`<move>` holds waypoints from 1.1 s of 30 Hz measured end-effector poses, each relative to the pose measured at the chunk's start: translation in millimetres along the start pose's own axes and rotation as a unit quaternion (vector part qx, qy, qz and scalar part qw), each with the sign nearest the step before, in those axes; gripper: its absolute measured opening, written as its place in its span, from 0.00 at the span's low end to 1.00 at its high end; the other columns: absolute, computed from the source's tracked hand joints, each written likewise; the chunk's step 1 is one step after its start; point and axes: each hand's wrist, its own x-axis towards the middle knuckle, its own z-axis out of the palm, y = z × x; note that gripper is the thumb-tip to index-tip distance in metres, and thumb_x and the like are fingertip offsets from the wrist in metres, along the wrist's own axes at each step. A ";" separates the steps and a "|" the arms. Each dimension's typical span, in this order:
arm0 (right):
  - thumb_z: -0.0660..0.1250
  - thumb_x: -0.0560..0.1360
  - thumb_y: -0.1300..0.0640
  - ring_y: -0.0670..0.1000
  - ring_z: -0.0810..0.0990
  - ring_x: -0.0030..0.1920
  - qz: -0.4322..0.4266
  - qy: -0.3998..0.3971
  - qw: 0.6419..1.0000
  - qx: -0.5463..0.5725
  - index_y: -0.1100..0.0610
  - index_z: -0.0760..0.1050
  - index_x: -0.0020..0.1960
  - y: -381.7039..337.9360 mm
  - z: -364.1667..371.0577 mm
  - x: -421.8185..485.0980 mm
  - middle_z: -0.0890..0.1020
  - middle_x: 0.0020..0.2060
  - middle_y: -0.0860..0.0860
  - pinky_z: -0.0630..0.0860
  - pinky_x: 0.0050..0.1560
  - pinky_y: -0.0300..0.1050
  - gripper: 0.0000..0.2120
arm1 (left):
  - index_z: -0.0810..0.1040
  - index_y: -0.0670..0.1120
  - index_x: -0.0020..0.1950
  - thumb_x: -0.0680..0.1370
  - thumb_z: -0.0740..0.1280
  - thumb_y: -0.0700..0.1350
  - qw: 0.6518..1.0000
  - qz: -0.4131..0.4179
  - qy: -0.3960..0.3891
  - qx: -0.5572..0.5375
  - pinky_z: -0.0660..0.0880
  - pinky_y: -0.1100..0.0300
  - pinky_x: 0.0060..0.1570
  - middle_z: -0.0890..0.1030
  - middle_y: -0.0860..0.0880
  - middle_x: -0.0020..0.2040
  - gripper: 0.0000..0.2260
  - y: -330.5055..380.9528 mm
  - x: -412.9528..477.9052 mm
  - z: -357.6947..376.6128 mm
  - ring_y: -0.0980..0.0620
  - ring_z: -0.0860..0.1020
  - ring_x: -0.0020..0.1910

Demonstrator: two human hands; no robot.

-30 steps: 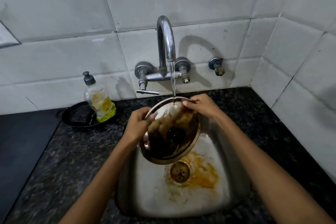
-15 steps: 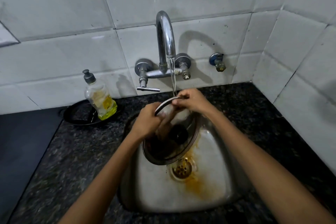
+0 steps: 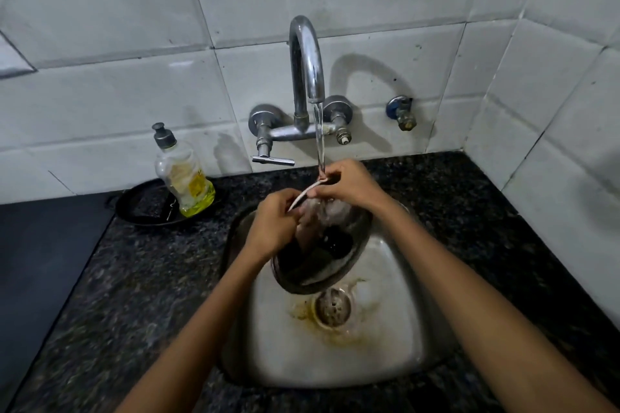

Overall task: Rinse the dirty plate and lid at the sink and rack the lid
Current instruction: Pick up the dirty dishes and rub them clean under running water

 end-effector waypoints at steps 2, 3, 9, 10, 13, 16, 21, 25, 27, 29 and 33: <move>0.71 0.68 0.48 0.40 0.66 0.23 0.052 0.042 0.997 0.039 0.58 0.71 0.28 25.2 -14.1 -3.8 0.69 0.23 0.50 0.60 0.28 0.39 0.18 | 0.79 0.39 0.46 0.75 0.64 0.33 0.993 -0.034 0.029 -0.106 0.72 0.57 0.43 0.79 0.46 0.35 0.05 -12.6 -5.1 -7.8 0.57 0.77 0.34; 0.70 0.70 0.49 0.39 0.64 0.22 0.069 0.058 0.994 0.062 0.58 0.70 0.28 34.7 -17.8 -6.3 0.66 0.23 0.49 0.58 0.29 0.40 0.18 | 0.78 0.38 0.46 0.75 0.64 0.32 0.992 -0.037 0.031 -0.119 0.73 0.56 0.43 0.79 0.46 0.35 0.05 -16.9 -6.5 -11.7 0.57 0.76 0.34; 0.75 0.64 0.58 0.44 0.74 0.31 -0.006 -0.003 1.000 0.022 0.61 0.80 0.37 -7.7 3.0 0.0 0.79 0.29 0.53 0.68 0.34 0.39 0.07 | 0.78 0.42 0.43 0.72 0.65 0.35 0.996 0.033 -0.025 0.076 0.66 0.60 0.37 0.77 0.48 0.35 0.04 1.9 8.5 -1.0 0.52 0.74 0.37; 0.76 0.64 0.55 0.44 0.73 0.30 -0.007 0.003 1.000 0.014 0.61 0.80 0.37 -10.0 0.3 0.1 0.78 0.28 0.51 0.67 0.32 0.37 0.09 | 0.77 0.46 0.41 0.72 0.64 0.35 0.998 0.029 -0.007 0.057 0.66 0.61 0.35 0.76 0.49 0.33 0.07 0.1 7.0 -0.4 0.55 0.73 0.34; 0.72 0.68 0.47 0.43 0.69 0.27 0.048 0.052 0.997 0.026 0.61 0.77 0.32 13.7 -18.0 -2.9 0.73 0.25 0.49 0.62 0.29 0.38 0.17 | 0.76 0.49 0.38 0.73 0.64 0.32 0.997 0.005 0.014 -0.080 0.69 0.60 0.38 0.77 0.51 0.32 0.12 -11.0 0.2 -10.5 0.65 0.73 0.28; 0.72 0.69 0.52 0.47 0.72 0.31 0.047 0.029 0.998 0.016 0.63 0.78 0.35 13.5 -14.6 -5.6 0.75 0.29 0.55 0.64 0.35 0.44 0.13 | 0.78 0.44 0.42 0.72 0.65 0.38 0.998 0.014 -0.058 -0.026 0.68 0.58 0.39 0.76 0.48 0.34 0.03 -4.2 2.0 -10.9 0.56 0.74 0.33; 0.74 0.66 0.55 0.48 0.74 0.34 -0.019 -0.021 0.998 -0.059 0.63 0.78 0.35 -8.2 4.3 -1.2 0.78 0.30 0.59 0.65 0.35 0.43 0.11 | 0.77 0.41 0.42 0.76 0.61 0.40 0.995 0.027 -0.042 0.089 0.67 0.57 0.39 0.78 0.42 0.36 0.06 2.7 5.4 1.1 0.47 0.74 0.38; 0.71 0.69 0.48 0.48 0.71 0.30 0.053 0.048 0.997 0.011 0.67 0.77 0.35 22.1 -16.3 -7.3 0.74 0.26 0.57 0.62 0.35 0.44 0.20 | 0.77 0.38 0.40 0.75 0.62 0.41 0.998 0.005 -0.021 -0.054 0.66 0.57 0.37 0.73 0.44 0.33 0.08 -18.4 1.1 -5.0 0.51 0.69 0.32; 0.71 0.69 0.50 0.49 0.71 0.32 0.032 0.039 0.999 0.000 0.67 0.76 0.35 12.8 -9.0 -7.4 0.74 0.28 0.56 0.62 0.34 0.44 0.18 | 0.73 0.43 0.35 0.76 0.59 0.44 0.997 0.022 -0.030 -0.074 0.64 0.58 0.35 0.71 0.47 0.30 0.11 -17.3 3.6 -2.7 0.53 0.67 0.30; 0.72 0.68 0.52 0.49 0.72 0.34 0.003 0.044 0.999 -0.011 0.64 0.76 0.36 -4.5 2.4 -3.4 0.75 0.29 0.54 0.63 0.32 0.40 0.14 | 0.72 0.48 0.35 0.79 0.58 0.41 0.996 0.022 -0.005 -0.083 0.64 0.59 0.33 0.71 0.51 0.30 0.13 -13.6 4.1 6.3 0.55 0.67 0.30; 0.65 0.74 0.50 0.57 0.73 0.58 0.013 0.081 0.984 -0.156 0.61 0.74 0.59 13.0 11.1 -0.7 0.77 0.55 0.59 0.70 0.58 0.51 0.19 | 0.77 0.46 0.32 0.79 0.58 0.41 0.943 -0.118 0.099 -0.296 0.68 0.55 0.40 0.76 0.49 0.31 0.17 -44.9 -1.4 23.3 0.48 0.71 0.35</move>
